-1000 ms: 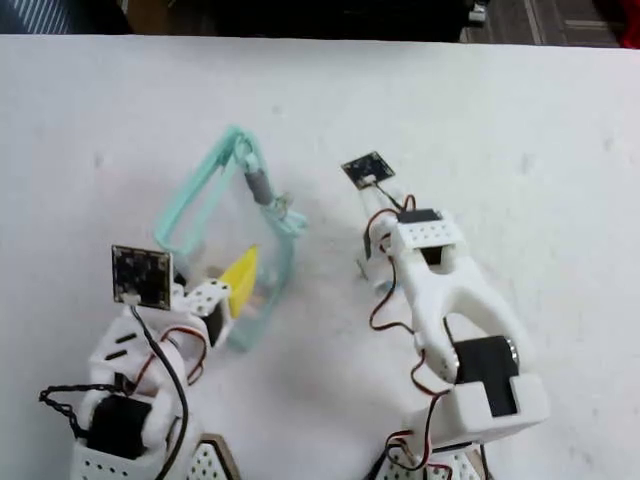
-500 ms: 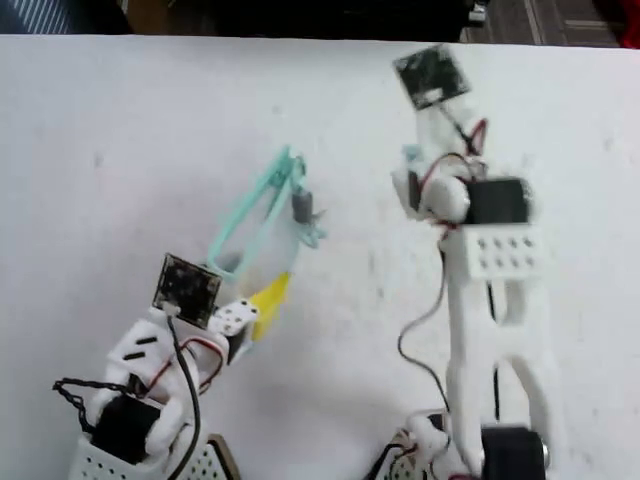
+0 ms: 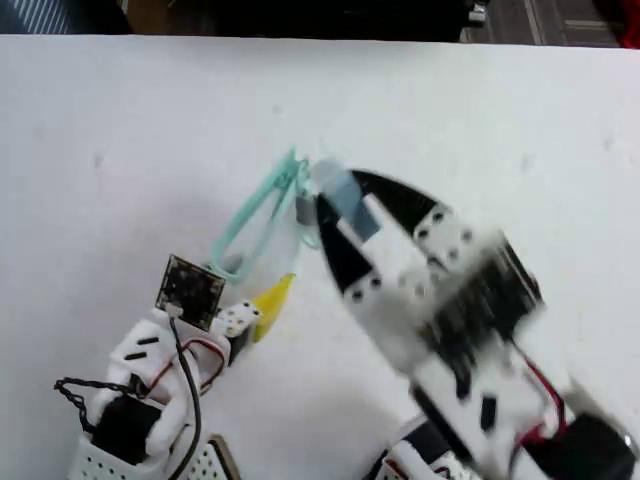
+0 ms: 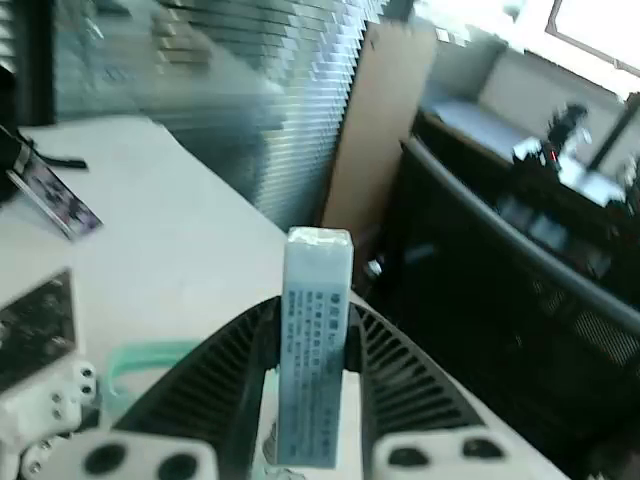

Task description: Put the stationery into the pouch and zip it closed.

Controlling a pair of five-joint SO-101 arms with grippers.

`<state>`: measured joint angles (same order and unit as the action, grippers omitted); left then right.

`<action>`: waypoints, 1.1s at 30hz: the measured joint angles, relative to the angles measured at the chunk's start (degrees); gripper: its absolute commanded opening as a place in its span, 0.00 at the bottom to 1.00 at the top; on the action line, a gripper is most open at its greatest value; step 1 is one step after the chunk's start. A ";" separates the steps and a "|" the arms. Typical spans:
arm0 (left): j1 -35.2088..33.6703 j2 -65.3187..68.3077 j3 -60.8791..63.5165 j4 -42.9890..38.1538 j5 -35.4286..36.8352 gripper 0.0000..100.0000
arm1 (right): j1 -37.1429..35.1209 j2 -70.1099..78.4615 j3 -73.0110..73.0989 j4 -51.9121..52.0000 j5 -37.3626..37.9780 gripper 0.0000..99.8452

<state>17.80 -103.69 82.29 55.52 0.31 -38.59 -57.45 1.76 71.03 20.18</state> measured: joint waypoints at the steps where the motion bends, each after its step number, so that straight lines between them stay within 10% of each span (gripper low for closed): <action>1: 0.00 0.00 0.00 0.00 0.00 0.26 | -1.32 -0.53 1.32 -2.02 -1.41 0.02; 17: 0.00 -0.26 0.00 1.05 0.00 0.26 | -3.16 -0.18 32.26 -34.55 -12.92 0.02; 33: 0.00 -0.26 0.00 1.05 0.00 0.26 | -8.09 -0.18 39.38 -37.36 -12.92 0.03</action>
<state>17.80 -103.96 82.29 56.57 0.31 -46.68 -57.63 41.14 33.67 7.25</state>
